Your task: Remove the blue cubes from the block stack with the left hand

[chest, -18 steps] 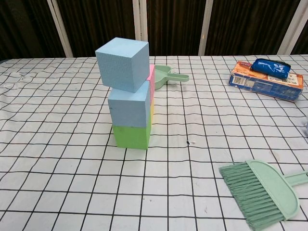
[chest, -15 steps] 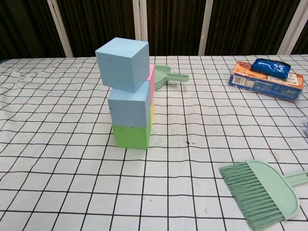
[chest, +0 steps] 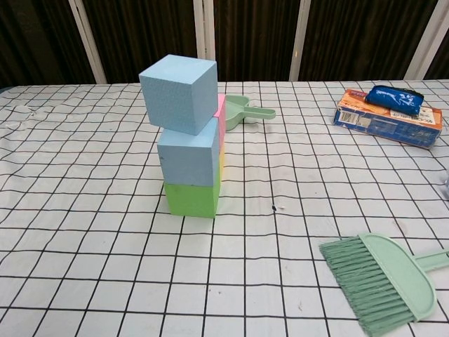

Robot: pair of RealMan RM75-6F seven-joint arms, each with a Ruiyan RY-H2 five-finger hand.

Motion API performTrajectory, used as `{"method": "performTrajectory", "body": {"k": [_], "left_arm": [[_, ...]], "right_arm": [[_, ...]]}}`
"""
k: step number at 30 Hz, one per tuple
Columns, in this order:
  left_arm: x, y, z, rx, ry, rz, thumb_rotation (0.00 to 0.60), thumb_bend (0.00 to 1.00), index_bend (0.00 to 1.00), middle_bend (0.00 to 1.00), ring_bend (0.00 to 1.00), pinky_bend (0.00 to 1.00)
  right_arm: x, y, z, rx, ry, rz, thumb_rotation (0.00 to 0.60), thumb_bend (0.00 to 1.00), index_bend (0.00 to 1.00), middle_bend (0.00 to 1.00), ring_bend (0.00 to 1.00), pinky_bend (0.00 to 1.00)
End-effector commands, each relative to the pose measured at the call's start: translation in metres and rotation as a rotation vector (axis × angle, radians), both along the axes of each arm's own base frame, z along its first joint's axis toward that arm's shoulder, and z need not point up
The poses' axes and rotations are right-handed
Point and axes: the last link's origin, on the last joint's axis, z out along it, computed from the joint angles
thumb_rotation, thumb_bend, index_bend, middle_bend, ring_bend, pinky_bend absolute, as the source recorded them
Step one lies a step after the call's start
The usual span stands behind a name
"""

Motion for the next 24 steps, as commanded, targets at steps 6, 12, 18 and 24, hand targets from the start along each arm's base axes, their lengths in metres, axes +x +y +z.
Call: {"method": "performTrajectory", "body": {"k": [6, 12, 18, 24], "left_arm": [[0.015, 0.021, -0.001, -0.143, 0.009, -0.043, 0.6, 0.1, 0.0, 0.0, 0.0, 0.16], [0.048, 0.055, 0.017, -0.23, 0.097, -0.086, 0.6, 0.1, 0.0, 0.0, 0.0, 0.16], [0.08, 0.087, 0.025, -0.318, 0.141, -0.095, 0.6, 0.08, 0.0, 0.0, 0.0, 0.16], [0.11, 0.12, 0.016, -0.442, 0.129, -0.119, 0.6, 0.07, 0.0, 0.0, 0.0, 0.16]], "right_arm": [[-0.002, -0.001, -0.002, 0.013, -0.012, -0.016, 0.6, 0.12, 0.16, 0.03, 0.1, 0.0], [0.003, 0.0, -0.008, 0.026, 0.003, -0.009, 0.6, 0.12, 0.16, 0.03, 0.1, 0.0], [0.004, 0.002, -0.01, 0.018, 0.021, -0.019, 0.6, 0.12, 0.16, 0.03, 0.1, 0.0], [0.006, 0.002, -0.014, 0.018, 0.039, -0.02, 0.6, 0.12, 0.16, 0.03, 0.1, 0.0]]}}
